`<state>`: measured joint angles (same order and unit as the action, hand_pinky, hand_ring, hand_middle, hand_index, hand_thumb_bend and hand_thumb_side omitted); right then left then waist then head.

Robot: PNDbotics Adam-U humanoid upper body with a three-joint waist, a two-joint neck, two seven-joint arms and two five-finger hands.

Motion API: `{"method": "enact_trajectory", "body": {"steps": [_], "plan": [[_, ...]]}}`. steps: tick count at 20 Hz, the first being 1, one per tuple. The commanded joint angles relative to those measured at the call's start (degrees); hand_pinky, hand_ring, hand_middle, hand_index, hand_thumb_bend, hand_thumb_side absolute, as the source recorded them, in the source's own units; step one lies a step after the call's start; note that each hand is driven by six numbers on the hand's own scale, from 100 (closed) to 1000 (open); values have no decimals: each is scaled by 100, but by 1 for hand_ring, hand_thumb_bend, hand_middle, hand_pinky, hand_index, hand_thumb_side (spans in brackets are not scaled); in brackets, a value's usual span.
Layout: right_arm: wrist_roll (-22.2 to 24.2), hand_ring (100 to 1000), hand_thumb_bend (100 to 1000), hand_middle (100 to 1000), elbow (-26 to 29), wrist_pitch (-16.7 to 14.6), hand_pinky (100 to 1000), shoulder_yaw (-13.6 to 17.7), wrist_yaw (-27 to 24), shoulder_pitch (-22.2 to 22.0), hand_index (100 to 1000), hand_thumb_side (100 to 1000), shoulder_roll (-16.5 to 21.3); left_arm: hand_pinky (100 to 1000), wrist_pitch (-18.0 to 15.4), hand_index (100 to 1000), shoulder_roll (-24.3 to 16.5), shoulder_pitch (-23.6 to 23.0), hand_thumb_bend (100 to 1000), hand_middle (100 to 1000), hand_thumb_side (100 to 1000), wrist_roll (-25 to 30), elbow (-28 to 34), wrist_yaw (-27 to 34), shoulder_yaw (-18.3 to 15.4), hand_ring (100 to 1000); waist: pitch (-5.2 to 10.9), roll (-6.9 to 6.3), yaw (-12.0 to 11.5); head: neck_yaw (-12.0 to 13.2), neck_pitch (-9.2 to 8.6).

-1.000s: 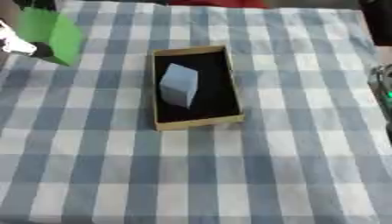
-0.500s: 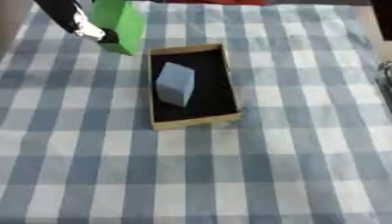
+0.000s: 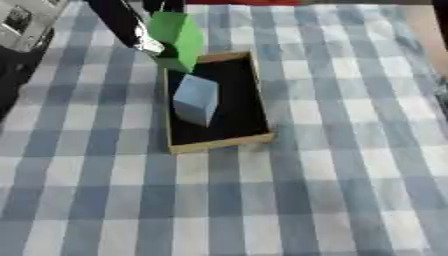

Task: Pick up objects on the table and place them in the box.

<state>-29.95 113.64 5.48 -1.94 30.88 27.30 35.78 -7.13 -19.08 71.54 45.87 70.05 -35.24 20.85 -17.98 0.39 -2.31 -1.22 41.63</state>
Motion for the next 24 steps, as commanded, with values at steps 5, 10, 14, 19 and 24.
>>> {"method": "enact_trajectory", "body": {"steps": [5, 10, 14, 19, 24], "plan": [[29, 805, 100, 819, 95, -48, 838, -6, -56, 172, 822, 1000, 60, 559, -284, 597, 151, 286, 160, 449, 333, -230, -267, -280, -162, 497, 46, -8, 75, 57, -144], [48, 804, 100, 819, 95, -70, 838, -29, -75, 239, 822, 1000, 42, 563, -473, 600, 266, 388, 164, 451, 328, -387, -355, -529, -195, 499, 1, -18, 143, 123, -210], [60, 804, 100, 819, 95, -84, 838, -44, -82, 300, 822, 1000, 30, 563, -586, 599, 328, 434, 164, 450, 331, -494, -484, -678, -252, 499, -58, -31, 221, 168, -277], [69, 804, 100, 818, 95, -97, 837, -60, -95, 366, 821, 1000, 24, 563, -665, 599, 389, 442, 170, 450, 337, -627, -684, -863, -326, 498, -149, -48, 327, 229, -378], [64, 803, 100, 817, 95, -86, 837, -60, -107, 366, 821, 1000, 19, 572, -736, 606, 405, 392, 191, 456, 336, -625, -830, -974, -326, 505, -201, -54, 341, 228, -380]]}}
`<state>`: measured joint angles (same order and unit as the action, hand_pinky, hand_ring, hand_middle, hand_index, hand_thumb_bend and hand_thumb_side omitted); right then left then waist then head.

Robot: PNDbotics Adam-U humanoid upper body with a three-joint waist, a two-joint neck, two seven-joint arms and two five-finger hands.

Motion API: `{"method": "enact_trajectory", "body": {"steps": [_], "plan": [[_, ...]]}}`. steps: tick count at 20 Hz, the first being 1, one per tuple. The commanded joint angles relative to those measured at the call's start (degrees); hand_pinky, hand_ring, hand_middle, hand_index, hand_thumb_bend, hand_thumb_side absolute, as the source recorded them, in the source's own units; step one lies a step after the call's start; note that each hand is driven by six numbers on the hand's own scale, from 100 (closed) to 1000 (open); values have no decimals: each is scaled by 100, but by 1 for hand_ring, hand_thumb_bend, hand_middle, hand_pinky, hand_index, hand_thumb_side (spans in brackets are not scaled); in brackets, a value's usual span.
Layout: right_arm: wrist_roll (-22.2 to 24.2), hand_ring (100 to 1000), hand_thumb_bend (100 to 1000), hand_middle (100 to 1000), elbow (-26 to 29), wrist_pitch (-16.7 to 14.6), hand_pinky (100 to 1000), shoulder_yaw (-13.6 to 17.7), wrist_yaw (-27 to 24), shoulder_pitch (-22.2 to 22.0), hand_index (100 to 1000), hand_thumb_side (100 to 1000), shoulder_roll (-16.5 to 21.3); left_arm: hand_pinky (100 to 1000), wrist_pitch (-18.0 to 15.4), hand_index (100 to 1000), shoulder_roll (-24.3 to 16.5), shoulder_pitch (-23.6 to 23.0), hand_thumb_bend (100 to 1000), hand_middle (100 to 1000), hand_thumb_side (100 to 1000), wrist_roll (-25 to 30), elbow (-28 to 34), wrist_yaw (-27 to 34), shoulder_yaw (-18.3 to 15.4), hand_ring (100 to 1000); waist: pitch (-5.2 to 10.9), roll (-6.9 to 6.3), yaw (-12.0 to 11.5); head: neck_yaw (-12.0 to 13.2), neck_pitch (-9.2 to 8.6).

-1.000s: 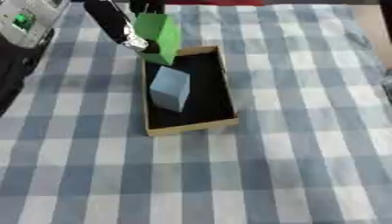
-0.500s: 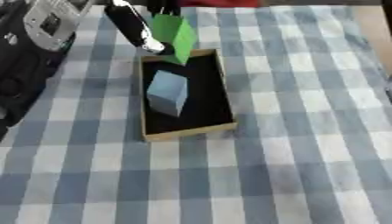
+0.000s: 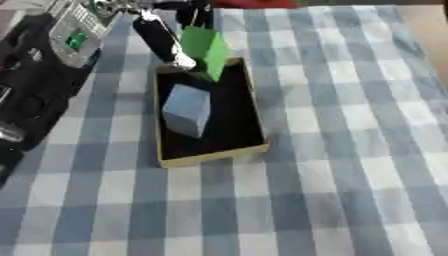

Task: Pick up objects on the table and place them in the box.

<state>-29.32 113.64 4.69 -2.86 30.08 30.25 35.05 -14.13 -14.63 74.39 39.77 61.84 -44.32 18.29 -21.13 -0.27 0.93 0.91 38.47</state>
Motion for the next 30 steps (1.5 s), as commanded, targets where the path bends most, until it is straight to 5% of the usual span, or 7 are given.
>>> {"method": "enact_trajectory", "body": {"steps": [1, 8, 16, 20, 30], "plan": [[-2, 803, 100, 817, 95, -5, 837, 33, -27, 72, 821, 1000, 90, 574, -43, 608, -36, 94, 195, 457, 339, -16, -44, -100, -71, 506, 109, 15, 21, 17, -67], [-24, 803, 100, 817, 95, 12, 836, 53, -27, 53, 821, 1000, 78, 656, -197, 668, 37, 6, 298, 518, 401, 82, -260, -229, -46, 585, 94, 36, 42, 38, -52], [-55, 803, 100, 816, 95, 33, 836, 82, -19, 6, 820, 1000, 78, 834, -395, 851, 29, -22, 533, 793, 549, 35, -263, -420, -71, 822, 103, 26, 54, 72, -37], [-66, 802, 100, 816, 95, 43, 836, 92, -16, -14, 820, 1000, 77, 888, -394, 881, 15, -37, 599, 855, 608, -165, -261, -635, -133, 872, 111, 20, 51, 64, -27], [-85, 803, 100, 816, 95, 63, 836, 116, 0, -93, 820, 1000, 100, 852, -249, 847, -206, -48, 509, 795, 638, -753, 463, -234, -242, 833, 207, 30, -78, 3, 100]]}}
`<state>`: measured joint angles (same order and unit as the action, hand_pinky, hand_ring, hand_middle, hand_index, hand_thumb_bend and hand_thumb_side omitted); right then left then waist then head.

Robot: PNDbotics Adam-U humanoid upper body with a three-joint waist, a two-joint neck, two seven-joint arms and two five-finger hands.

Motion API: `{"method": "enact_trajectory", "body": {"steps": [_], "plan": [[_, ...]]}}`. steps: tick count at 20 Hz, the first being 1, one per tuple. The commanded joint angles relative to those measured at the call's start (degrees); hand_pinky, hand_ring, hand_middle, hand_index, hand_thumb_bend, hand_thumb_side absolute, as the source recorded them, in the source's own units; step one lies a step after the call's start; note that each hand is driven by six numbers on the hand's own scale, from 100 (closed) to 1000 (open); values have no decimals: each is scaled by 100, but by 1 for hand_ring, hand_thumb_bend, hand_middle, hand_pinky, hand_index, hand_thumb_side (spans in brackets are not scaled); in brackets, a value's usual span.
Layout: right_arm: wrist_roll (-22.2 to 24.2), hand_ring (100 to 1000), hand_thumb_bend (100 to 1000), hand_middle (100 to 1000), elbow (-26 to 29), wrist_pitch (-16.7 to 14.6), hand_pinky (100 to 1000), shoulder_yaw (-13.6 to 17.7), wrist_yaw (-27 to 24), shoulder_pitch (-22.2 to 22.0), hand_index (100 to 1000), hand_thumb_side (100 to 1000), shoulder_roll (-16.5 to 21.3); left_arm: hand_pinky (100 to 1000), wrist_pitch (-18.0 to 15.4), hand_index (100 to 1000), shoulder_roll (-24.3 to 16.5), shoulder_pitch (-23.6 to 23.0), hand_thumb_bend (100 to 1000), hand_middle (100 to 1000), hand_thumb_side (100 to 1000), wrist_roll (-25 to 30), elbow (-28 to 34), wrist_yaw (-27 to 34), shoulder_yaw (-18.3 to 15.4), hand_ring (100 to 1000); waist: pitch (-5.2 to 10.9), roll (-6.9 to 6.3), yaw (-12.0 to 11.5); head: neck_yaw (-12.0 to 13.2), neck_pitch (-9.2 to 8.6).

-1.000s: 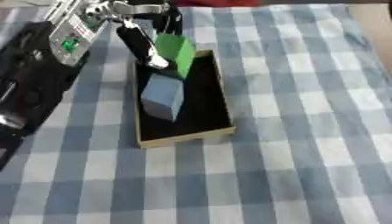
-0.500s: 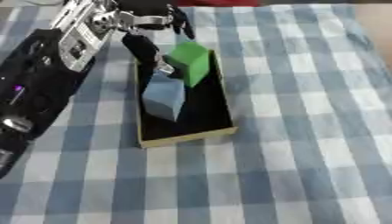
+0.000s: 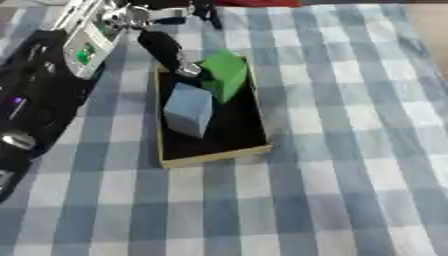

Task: Pick up objects on the table and place them in the box.

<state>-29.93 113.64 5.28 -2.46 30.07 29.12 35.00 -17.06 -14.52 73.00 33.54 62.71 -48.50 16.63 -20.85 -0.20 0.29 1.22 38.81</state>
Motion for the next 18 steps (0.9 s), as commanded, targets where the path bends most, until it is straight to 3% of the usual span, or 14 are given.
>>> {"method": "enact_trajectory", "body": {"steps": [1, 5, 6, 9, 14, 18], "plan": [[-29, 803, 100, 816, 95, 7, 836, 84, 8, 5, 820, 1000, 117, 847, 86, 846, -309, 71, 496, 789, 636, -184, 592, 268, -66, 828, 196, 22, -45, -37, 92], [-62, 803, 100, 816, 95, 18, 835, 116, 35, -64, 820, 1000, 163, 832, 404, 850, -807, -126, 467, 768, 670, -429, 1693, 615, -60, 809, 271, 8, -195, -77, 193], [-71, 803, 100, 816, 95, 20, 835, 124, 41, -76, 820, 1000, 166, 832, 537, 850, -953, -214, 432, 765, 732, -527, 2003, 732, -93, 807, 286, 9, -231, -80, 209], [-100, 803, 100, 816, 95, 34, 835, 153, 57, -114, 820, 1000, 166, 830, 937, 845, -1406, -575, 424, 762, 777, -994, 2871, 1216, -284, 803, 319, 27, -331, -133, 257], [-146, 804, 100, 817, 95, 51, 835, 199, 89, -163, 820, 1000, 192, 819, 1601, 831, -2168, -1340, 431, 751, 763, -2059, 3886, 2100, -745, 793, 362, 58, -473, -237, 306], [-183, 805, 100, 818, 95, 64, 836, 240, 117, -182, 821, 1000, 227, 812, 1911, 823, -2692, -2087, 437, 744, 743, -2790, 4705, 2676, -1011, 786, 380, 105, -549, -272, 298]]}}
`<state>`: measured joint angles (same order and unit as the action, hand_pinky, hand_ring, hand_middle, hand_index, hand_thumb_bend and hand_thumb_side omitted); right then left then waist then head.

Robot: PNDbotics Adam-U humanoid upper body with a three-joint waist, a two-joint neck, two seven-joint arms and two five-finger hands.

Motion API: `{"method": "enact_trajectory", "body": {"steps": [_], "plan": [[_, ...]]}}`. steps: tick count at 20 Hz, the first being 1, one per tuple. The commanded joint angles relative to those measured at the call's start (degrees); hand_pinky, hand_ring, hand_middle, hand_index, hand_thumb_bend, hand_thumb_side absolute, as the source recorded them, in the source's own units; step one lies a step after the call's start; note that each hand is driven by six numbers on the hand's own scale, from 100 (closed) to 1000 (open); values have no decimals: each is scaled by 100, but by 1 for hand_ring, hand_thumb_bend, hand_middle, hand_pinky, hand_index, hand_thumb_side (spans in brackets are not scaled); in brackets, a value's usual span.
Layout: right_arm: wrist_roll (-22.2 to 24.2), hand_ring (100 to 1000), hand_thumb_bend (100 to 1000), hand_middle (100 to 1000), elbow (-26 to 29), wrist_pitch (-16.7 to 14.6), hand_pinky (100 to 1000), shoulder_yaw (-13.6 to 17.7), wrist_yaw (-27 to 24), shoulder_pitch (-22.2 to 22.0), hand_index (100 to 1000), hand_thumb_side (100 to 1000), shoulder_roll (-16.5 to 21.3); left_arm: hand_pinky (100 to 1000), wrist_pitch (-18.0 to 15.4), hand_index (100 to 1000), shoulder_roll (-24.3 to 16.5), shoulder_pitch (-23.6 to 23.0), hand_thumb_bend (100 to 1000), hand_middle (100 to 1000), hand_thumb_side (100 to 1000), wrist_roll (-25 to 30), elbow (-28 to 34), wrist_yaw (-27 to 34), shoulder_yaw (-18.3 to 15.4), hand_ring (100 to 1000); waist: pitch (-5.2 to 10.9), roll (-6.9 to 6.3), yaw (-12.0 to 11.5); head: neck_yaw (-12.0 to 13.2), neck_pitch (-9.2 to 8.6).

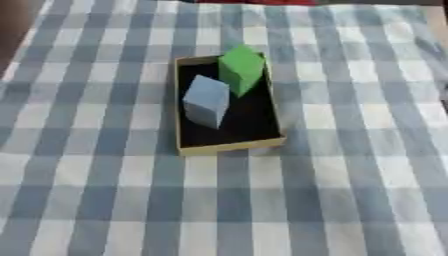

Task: Pick up objects on the table and place them in the box.

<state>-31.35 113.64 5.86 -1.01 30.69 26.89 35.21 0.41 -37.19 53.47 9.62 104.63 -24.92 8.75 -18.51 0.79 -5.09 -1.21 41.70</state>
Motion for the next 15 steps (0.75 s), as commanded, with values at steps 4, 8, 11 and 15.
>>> {"method": "enact_trajectory", "body": {"steps": [4, 8, 11, 15], "plan": [[-89, 805, 100, 818, 95, 20, 836, 147, 60, 24, 821, 1000, 226, 803, 305, 812, -756, -823, 430, 734, 732, -1022, 962, 675, -426, 777, 166, 76, -64, -55, -22], [-136, 806, 100, 819, 95, 40, 836, 207, 66, -8, 822, 1000, 254, 795, 131, 802, -879, -1354, 440, 724, 717, -1779, 994, 1051, -587, 770, 191, 162, -87, -49, -42], [-182, 806, 100, 818, 95, 71, 836, 261, 81, -55, 821, 1000, 263, 790, -99, 796, -847, -1682, 447, 721, 710, -2399, 996, 1385, -754, 767, 198, 214, -109, -79, -69], [-232, 806, 100, 818, 95, 110, 836, 311, 95, -111, 821, 1000, 265, 787, -364, 791, -776, -2093, 445, 716, 719, -2897, 996, 1641, -908, 763, 194, 259, -131, -118, -116]]}}
